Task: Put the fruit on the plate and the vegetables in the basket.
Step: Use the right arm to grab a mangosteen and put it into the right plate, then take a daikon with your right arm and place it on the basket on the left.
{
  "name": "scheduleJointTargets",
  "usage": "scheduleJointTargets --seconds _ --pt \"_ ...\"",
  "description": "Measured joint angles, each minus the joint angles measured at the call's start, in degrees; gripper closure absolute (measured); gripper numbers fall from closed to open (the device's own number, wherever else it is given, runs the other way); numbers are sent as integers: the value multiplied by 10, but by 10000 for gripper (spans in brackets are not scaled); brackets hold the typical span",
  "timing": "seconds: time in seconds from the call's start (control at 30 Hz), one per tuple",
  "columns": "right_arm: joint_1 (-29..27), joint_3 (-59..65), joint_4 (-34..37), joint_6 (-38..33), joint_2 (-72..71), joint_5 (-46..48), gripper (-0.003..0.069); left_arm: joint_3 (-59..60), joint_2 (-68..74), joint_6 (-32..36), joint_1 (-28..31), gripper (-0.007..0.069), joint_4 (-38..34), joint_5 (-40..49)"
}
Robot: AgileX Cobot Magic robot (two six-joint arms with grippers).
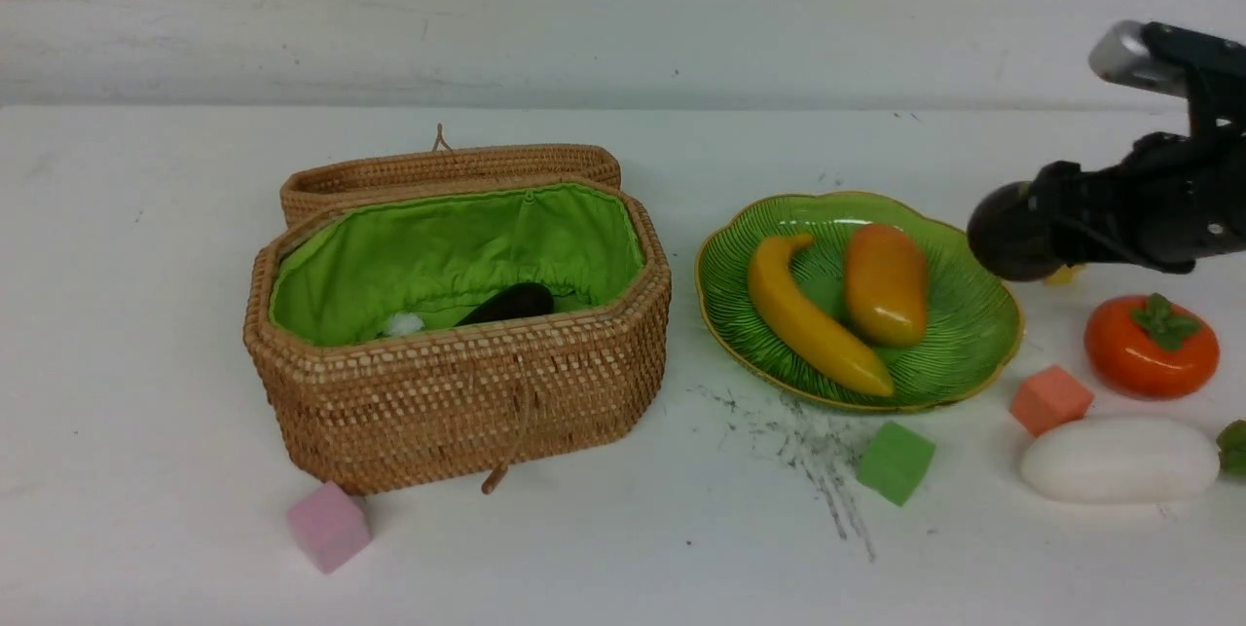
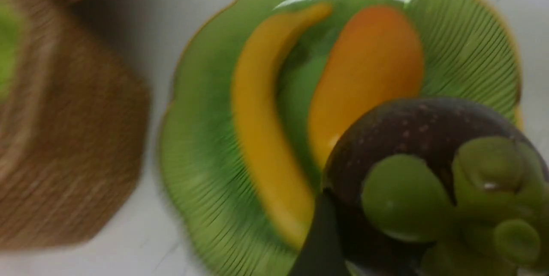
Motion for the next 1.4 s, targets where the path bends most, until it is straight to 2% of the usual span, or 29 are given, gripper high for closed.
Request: scheduleJointTargets --seconds 0.23,0.43,0.63,0.77,0.87,1.03,1.17,1.23,1.27,1.3,1.4 --pt "0 -58 3 -32 133 -30 99 0 0 0 0 411 0 0" --pt "0 -62 3 -34 154 -26 99 0 0 0 0 406 0 0" --pt "0 -62 5 -34 148 2 -17 0 0 0 0 402 0 0" --pt "0 -64 12 -34 136 27 -15 0 0 0 0 399 0 0" --pt "0 -66 11 -34 115 67 21 0 0 0 0 396 0 0" --pt "0 -66 -30 -16 58 80 64 0 0 0 0 388 0 0" --pt "0 -67 -115 96 -7 116 69 0 0 0 0 386 0 0" --pt "0 -68 -174 197 -30 151 69 0 0 0 0 386 0 0" --pt "0 -68 -187 208 -33 160 69 0 0 0 0 386 0 0" --pt "0 -68 -232 308 -40 188 69 0 0 0 0 386 0 0" --pt "0 -66 -318 518 -41 243 69 0 0 0 0 386 0 0"
